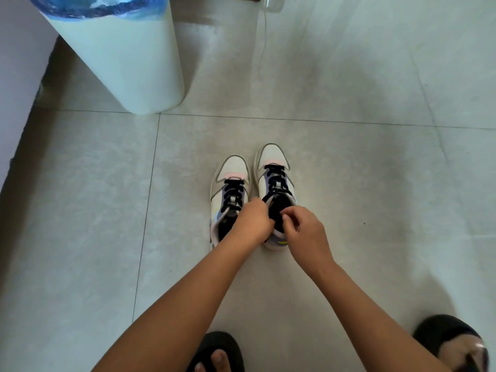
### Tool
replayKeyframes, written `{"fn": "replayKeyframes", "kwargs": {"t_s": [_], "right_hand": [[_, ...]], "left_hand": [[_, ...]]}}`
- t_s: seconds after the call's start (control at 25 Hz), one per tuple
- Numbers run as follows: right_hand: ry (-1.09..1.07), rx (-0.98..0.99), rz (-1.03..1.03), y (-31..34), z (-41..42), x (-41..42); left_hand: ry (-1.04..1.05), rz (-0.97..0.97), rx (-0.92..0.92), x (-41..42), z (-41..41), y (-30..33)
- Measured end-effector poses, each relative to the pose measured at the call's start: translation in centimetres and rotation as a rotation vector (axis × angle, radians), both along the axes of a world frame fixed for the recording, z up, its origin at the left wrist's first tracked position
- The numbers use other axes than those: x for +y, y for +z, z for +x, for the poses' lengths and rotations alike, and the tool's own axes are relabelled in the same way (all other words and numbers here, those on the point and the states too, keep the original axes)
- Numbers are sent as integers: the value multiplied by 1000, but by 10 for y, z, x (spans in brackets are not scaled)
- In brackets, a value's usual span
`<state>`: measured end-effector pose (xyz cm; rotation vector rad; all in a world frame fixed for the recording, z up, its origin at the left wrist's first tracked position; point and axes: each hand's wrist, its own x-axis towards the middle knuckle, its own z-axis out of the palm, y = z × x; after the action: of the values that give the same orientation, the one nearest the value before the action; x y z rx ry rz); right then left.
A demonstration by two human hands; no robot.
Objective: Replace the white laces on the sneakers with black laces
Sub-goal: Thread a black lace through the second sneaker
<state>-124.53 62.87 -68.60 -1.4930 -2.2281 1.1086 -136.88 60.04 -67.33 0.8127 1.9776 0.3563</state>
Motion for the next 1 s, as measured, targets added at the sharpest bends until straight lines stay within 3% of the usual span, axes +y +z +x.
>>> {"fn": "replayKeyframes", "kwargs": {"t_s": [0.16,0.2,0.28,0.36,0.4,0.48,0.56,0.64,0.72,0.8,0.88,0.92,1.0], "right_hand": [[-160,115,-44,3,3,0],[-209,153,-72,3,4,0],[-260,193,-105,2,5,1],[-196,145,2,1,8,2],[-128,108,109,-1,10,3],[58,-4,281,-9,15,4],[206,-71,271,-11,17,6],[294,-82,292,-10,20,7],[379,-145,423,-5,25,6],[468,-274,557,-7,31,0],[505,-237,495,-12,26,-14],[499,-180,413,-15,20,-22],[456,-131,297,-19,3,-36]], "left_hand": [[396,335,-172,0,0,-1],[358,436,-126,-1,4,0],[-60,548,140,-6,12,-10],[-613,439,370,-9,20,-20],[-783,351,425,-7,20,-18],[-971,271,465,3,15,-16],[-1052,362,429,3,12,-4],[-901,580,399,-15,2,-3],[-526,696,490,-50,-17,-1],[-133,469,471,-79,-41,0],[75,159,203,-93,-54,-12],[140,135,27,-93,-51,-20],[227,206,-83,-87,-38,-33]]}}
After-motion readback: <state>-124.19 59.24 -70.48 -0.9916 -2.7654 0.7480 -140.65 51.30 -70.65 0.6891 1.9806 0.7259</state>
